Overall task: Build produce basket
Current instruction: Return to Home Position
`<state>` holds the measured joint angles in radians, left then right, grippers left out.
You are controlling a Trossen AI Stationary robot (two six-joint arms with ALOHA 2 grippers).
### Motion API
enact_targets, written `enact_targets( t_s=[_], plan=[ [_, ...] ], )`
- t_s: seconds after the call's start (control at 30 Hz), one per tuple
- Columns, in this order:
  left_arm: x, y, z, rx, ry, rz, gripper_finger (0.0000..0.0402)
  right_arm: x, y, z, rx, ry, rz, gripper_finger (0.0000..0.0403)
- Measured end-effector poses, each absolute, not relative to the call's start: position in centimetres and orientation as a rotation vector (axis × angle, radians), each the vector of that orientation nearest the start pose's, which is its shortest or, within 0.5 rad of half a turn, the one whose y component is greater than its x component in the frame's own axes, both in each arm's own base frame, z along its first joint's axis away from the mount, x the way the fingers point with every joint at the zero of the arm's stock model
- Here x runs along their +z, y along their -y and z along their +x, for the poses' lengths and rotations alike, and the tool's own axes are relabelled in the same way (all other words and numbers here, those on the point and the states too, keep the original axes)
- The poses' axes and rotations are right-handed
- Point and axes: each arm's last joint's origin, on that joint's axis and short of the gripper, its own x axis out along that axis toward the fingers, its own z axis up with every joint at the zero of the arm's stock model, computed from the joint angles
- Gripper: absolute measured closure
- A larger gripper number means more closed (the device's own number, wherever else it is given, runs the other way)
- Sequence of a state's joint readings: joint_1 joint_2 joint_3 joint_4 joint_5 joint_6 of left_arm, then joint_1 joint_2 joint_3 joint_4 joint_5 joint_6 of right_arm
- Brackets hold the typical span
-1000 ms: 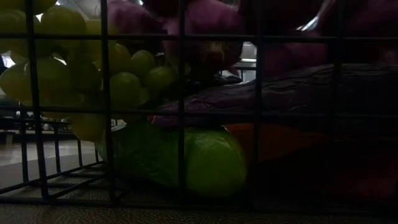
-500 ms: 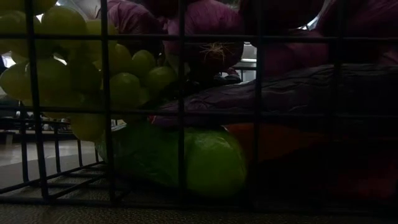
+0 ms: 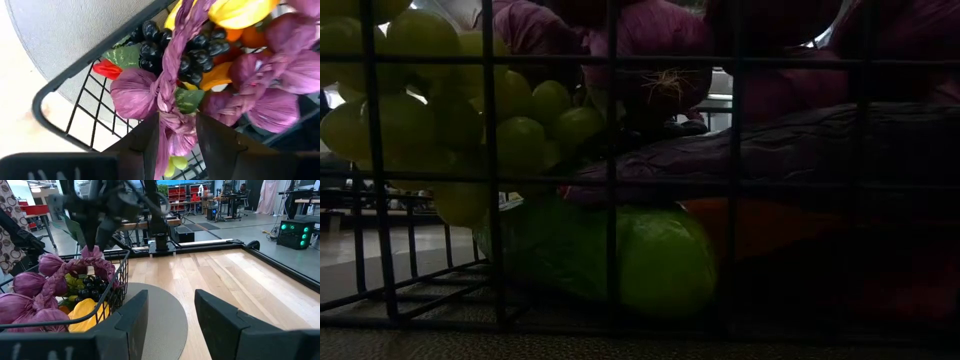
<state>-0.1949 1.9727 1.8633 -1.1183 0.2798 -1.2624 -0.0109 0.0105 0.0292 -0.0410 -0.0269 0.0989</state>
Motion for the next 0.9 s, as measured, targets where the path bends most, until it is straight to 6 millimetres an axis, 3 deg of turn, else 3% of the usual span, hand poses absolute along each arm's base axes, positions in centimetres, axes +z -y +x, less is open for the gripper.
enact_targets(
  t_s=[0.13,0.3,0.53,0.77,0.9],
  plan=[
    [30.7,8.3,38.5,0.395,-1.299,-1.105,0.028,16.9,0.0,9.7,0.014,-0.024,0.099,0.0238],
    [32.9,8.8,37.3,0.218,-1.257,-0.964,0.028,16.9,0.0,9.7,0.015,-0.023,0.099,0.0238],
    [34.3,10.4,36.6,0.164,-1.17,-0.92,0.028,16.9,0.0,9.7,0.012,-0.023,0.099,0.0238],
    [33.8,11.1,35.9,0.017,-1.194,-0.541,0.028,16.9,0.0,9.7,0.008,-0.024,0.1,0.0238],
    [35.4,10.0,33.6,0.054,-1.213,-0.363,0.028,16.9,0.0,9.7,0.008,-0.024,0.099,0.0238]
  ],
)
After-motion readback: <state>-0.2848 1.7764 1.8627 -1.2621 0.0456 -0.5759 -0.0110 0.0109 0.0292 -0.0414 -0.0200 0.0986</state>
